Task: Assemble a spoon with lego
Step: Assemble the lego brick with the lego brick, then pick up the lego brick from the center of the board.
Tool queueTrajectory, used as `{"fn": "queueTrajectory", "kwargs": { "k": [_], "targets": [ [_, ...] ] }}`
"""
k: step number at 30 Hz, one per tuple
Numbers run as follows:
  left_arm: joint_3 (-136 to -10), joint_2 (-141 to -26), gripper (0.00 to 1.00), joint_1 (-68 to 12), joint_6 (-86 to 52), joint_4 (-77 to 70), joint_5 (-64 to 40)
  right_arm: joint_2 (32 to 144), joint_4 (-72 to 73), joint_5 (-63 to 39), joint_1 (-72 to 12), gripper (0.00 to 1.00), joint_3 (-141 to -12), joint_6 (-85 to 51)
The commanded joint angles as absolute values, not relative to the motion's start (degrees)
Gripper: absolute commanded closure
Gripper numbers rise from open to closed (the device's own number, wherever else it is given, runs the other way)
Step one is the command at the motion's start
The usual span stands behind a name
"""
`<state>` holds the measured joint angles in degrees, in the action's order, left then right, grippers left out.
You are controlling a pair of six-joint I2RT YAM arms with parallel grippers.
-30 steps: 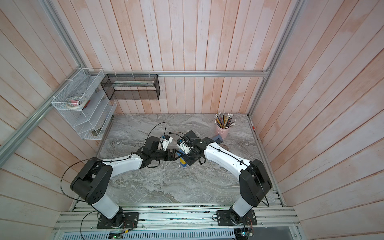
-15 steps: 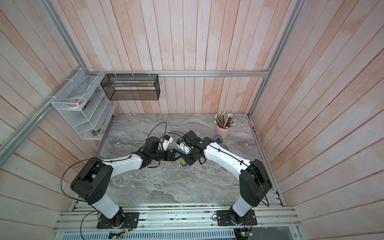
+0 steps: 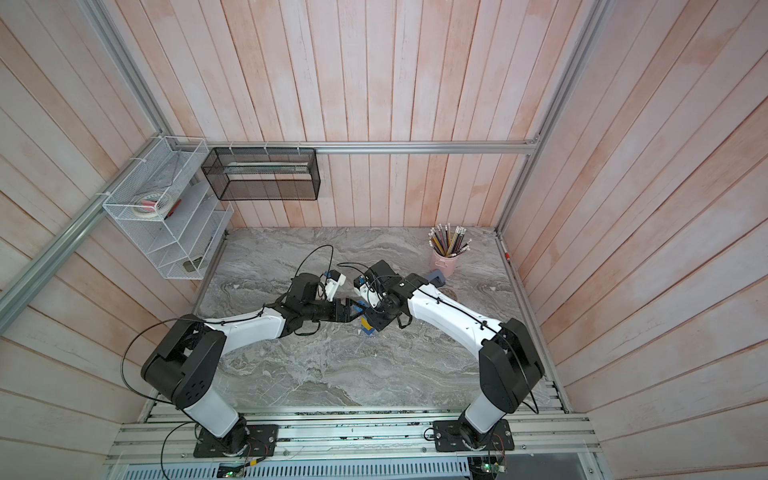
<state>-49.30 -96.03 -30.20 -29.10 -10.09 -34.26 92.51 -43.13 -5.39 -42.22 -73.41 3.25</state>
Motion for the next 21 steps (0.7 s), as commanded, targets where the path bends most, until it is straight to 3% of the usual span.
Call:
{"fn": "queueTrajectory", "kwargs": {
  "k": [1, 9, 15, 21],
  "targets": [
    [-51.38, -95.04, 0.0, -30.36, -29.17, -10.49, -34.13, 91.04, -43.57, -5.36, -42.01, 0.48, -75.69, 3.14],
    [-49.77, -86.56, 0.0, -24.66, -32.43, -10.01, -33.13, 83.86, -40.12, -0.74, -41.5, 0.27, -76.0, 2.3],
    [-48.34, -79.7, 0.0, -16.15, -30.51, -3.74, -31.37, 81.16, -35.5, 0.56, -41.31, 0.22, -76.77, -0.36],
    [-55.49, -85.24, 0.0, -13.51, -23.58, 9.13, -24.22, 80.4, -31.66, 3.7, -40.39, 0.17, -77.78, -5.13]
  ]
}}
